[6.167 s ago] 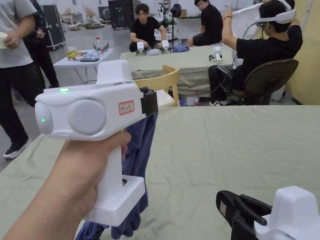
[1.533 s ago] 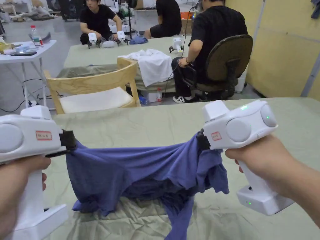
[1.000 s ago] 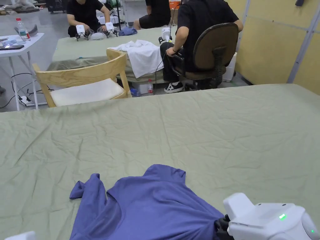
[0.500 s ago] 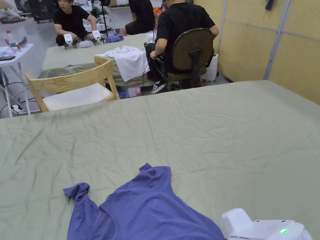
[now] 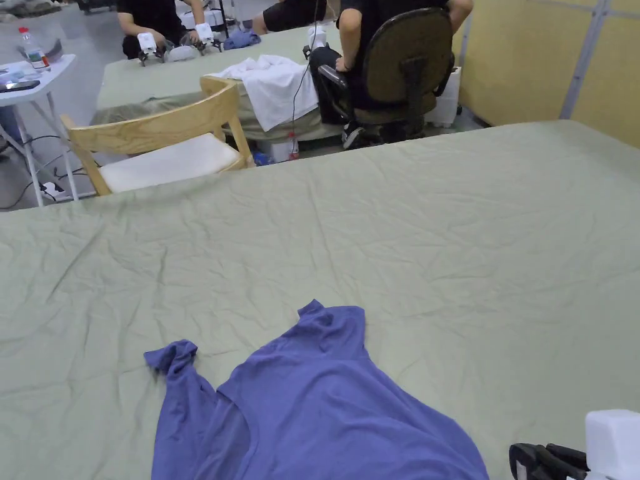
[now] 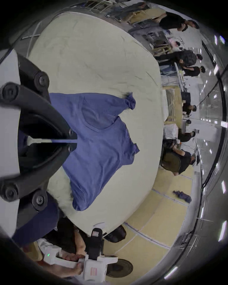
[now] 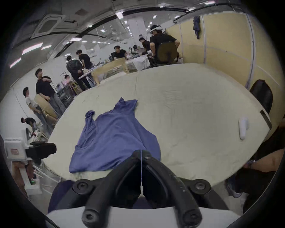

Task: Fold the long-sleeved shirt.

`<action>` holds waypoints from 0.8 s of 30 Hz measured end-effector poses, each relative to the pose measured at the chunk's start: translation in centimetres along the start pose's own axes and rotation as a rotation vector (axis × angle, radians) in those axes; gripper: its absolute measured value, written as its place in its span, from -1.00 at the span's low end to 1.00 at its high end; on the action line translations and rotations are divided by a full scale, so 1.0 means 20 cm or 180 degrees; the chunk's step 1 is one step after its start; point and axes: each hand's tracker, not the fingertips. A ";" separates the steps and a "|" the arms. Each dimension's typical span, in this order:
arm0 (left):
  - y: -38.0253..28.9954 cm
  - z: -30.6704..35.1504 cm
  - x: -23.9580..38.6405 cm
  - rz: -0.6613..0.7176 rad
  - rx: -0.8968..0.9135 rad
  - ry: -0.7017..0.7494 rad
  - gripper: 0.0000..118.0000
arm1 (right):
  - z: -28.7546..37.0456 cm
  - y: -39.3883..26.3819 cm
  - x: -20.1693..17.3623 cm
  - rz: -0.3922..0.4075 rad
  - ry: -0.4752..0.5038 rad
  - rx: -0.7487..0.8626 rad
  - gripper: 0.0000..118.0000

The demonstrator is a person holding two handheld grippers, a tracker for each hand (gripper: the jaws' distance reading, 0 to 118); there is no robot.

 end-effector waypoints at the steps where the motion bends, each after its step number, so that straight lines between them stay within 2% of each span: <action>1: 0.03 -0.04 0.00 -0.0020 0.0001 -0.0004 -0.95 | 0.00 0.00 -0.01 -0.0006 -0.0009 0.0010 -0.94; 7: 0.41 -0.33 0.12 -0.0193 -0.0077 -0.0015 -1.00 | -0.22 0.05 0.04 -0.0045 0.0053 -0.0079 -0.94; 8: 0.38 -0.56 -0.09 -0.0056 -0.0165 -0.0176 -1.00 | -0.24 0.06 0.04 -0.0059 0.0079 -0.0084 -0.94; 9: 0.44 -0.68 -0.14 -0.0093 -0.0202 -0.0200 -0.98 | -0.26 0.07 0.04 -0.0073 0.0088 -0.0090 -0.94; 10: 0.51 -0.82 -0.19 -0.0128 -0.0244 -0.0228 -0.79 | -0.27 0.07 0.05 -0.0105 0.0119 -0.0086 -0.94; 11: 0.57 -0.95 -0.24 -0.0195 -0.0288 -0.0234 -0.04 | -0.29 0.08 0.06 -0.0135 0.0134 -0.0102 -0.94; 12: 0.62 -1.06 -0.09 -0.0581 -0.0257 0.0032 0.66 | -0.30 0.09 0.07 -0.0154 0.0159 -0.0113 -0.94; 13: 0.65 -1.18 -0.10 -0.0629 -0.0319 0.0078 1.00 | -0.31 0.09 0.07 -0.0163 0.0170 -0.0124 -0.94; 15: 0.67 -1.41 -0.11 -0.0837 -0.0442 0.0446 0.67 | -0.35 0.10 0.09 -0.0189 0.0165 -0.0170 -0.95; 17: 0.66 -1.55 -0.07 -0.0922 -0.0371 0.0516 0.55 | -0.40 0.10 0.16 -0.0373 0.0089 -0.0288 -0.95; 19: 0.60 -1.66 -0.02 -0.1009 -0.0688 0.0404 0.50 | -0.43 0.09 0.24 -0.0434 0.0085 -0.0302 -0.95; 20: 0.62 -1.68 -0.07 -0.0970 -0.0929 0.0166 0.44 | -0.44 0.09 0.27 -0.0455 0.0049 -0.0335 -0.95; 21: 0.60 -1.68 -0.07 -0.0825 -0.0969 0.0021 0.24 | -0.46 0.11 0.27 -0.0424 -0.0010 -0.0380 -0.95; 22: 0.60 -1.66 -0.06 -0.0782 -0.0819 0.0152 0.20 | -0.47 0.12 0.26 -0.0400 -0.0085 -0.0446 -0.95; 23: 0.61 -1.63 -0.04 -0.0794 -0.0820 0.0142 -0.02 | -0.50 0.14 0.27 -0.0384 -0.0205 -0.0534 -0.95; 24: 0.65 -1.57 -0.06 -0.0829 -0.0781 0.0063 -0.52 | -0.53 0.16 0.28 -0.0396 -0.0193 -0.0517 -0.95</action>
